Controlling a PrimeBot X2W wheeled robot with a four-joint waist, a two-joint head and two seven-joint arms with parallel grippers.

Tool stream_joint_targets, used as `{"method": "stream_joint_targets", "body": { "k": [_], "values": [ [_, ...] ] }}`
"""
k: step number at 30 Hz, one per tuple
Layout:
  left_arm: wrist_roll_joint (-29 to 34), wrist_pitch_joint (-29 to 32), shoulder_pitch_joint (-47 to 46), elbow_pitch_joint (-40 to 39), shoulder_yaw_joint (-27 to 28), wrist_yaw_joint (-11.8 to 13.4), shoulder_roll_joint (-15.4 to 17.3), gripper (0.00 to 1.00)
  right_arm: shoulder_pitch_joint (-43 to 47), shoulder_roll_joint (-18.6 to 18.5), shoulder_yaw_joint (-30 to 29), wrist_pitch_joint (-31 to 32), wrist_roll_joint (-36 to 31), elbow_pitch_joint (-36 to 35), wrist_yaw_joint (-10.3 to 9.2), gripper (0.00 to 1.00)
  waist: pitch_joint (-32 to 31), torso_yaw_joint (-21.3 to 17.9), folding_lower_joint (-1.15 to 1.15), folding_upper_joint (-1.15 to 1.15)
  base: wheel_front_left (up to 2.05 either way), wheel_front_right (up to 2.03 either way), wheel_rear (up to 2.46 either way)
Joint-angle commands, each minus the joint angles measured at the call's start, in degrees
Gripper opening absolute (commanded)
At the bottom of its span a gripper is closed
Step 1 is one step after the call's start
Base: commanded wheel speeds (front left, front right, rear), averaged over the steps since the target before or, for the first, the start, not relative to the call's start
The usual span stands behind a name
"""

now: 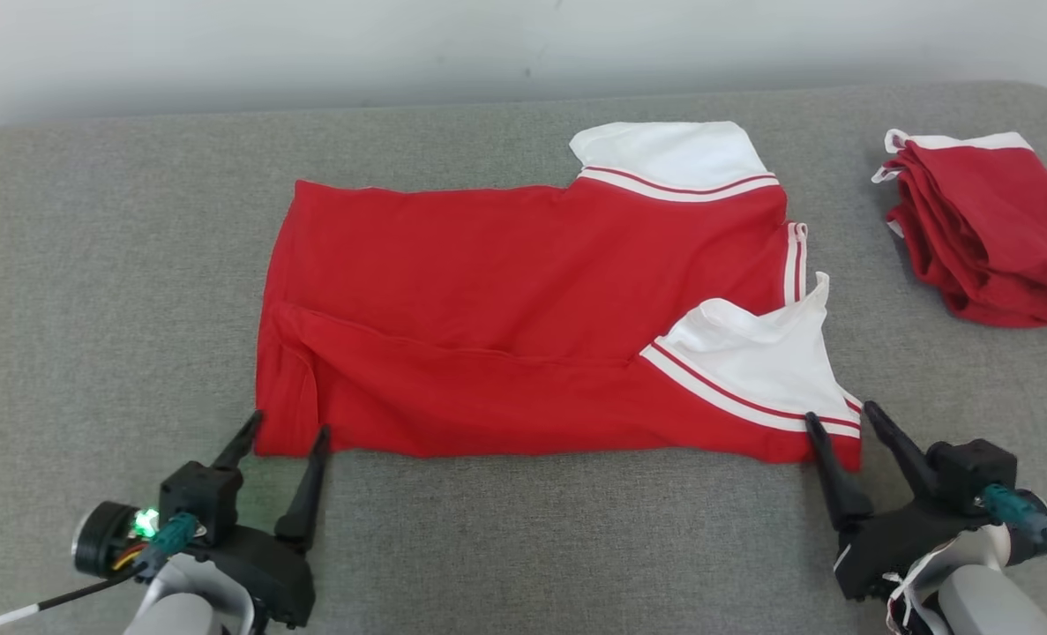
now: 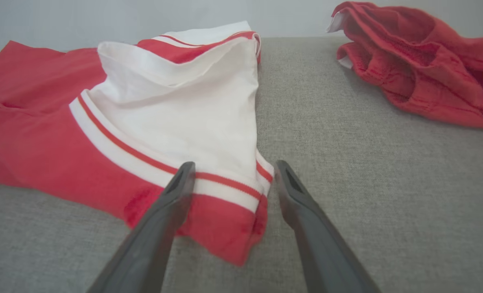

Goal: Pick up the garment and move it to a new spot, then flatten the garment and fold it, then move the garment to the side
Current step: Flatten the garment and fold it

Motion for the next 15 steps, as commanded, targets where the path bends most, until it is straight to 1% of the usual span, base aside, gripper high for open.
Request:
{"method": "stream_joint_targets", "body": {
  "k": [1, 4, 9, 10, 11, 12, 13, 14, 15],
  "values": [
    [0.44, -0.16, 0.2, 0.61, 0.46, -0.34, -0.78, 1.0, -0.02, 0.2, 0.06, -0.24, -0.9, 0.14, -0.14, 1.0, 0.11, -0.24, 0.0, 0.0, 0.0, 0.0, 0.0],
    [1.7, -0.15, -0.07, 3.15, 1.12, -0.82, -1.72, 1.0, -0.44, 0.64, 0.16, -0.23, -2.95, 1.09, -0.14, 1.0, 0.25, -0.5, 0.0, 0.0, 0.0, 0.0, 0.0],
    [3.34, -0.16, -1.47, 7.44, 2.85, 0.06, -3.19, 1.0, -1.18, 2.04, 0.01, -0.24, -4.46, 2.99, -0.14, 1.0, 0.35, -0.91, 0.0, 0.0, 0.0, 0.0, 0.0],
    [3.18, -0.15, -1.35, 8.67, 3.05, -0.19, -3.58, 1.0, -1.27, 2.31, 0.23, -0.23, -4.41, 3.46, -0.14, 0.98, 0.32, -0.94, 0.0, 0.0, 0.0, 0.0, 0.0],
    [3.2, -0.15, -1.41, 9.72, 3.08, -0.65, -3.9, 1.0, -1.42, 2.54, 0.46, -0.14, -4.19, 4.02, -0.14, 0.62, 0.26, -0.97, 0.0, 0.0, 0.0, 0.0, 0.0],
    [3.29, -0.14, -1.59, 10.83, 3.25, -0.94, -4.08, 0.91, -1.61, 2.71, 0.68, -0.11, -3.99, 4.53, -0.14, 0.29, 0.19, -1.0, 0.0, 0.0, 0.0, 0.0, 0.0],
    [3.22, -0.14, -1.84, 11.65, 3.58, -1.23, -4.32, 0.72, -1.7, 2.83, 0.87, -0.11, -3.93, 4.91, -0.14, 0.1, 0.08, -1.03, 0.0, 0.0, 0.0, 0.0, 0.0],
    [3.27, -0.13, -2.05, 12.31, 3.96, -1.41, -4.58, 0.41, -1.76, 2.99, 1.0, -0.11, -3.9, 5.24, -0.14, 0.0, -0.05, -1.02, 0.0, 0.0, 0.0, 0.0, 0.0],
    [3.49, -0.13, -2.13, 12.71, 4.26, -1.64, -4.79, 0.0, -1.77, 3.13, 1.07, -0.11, -3.87, 5.45, -0.14, 0.0, -0.28, -1.0, 0.0, 0.0, 0.0, 0.0, 0.0]
  ]
}}
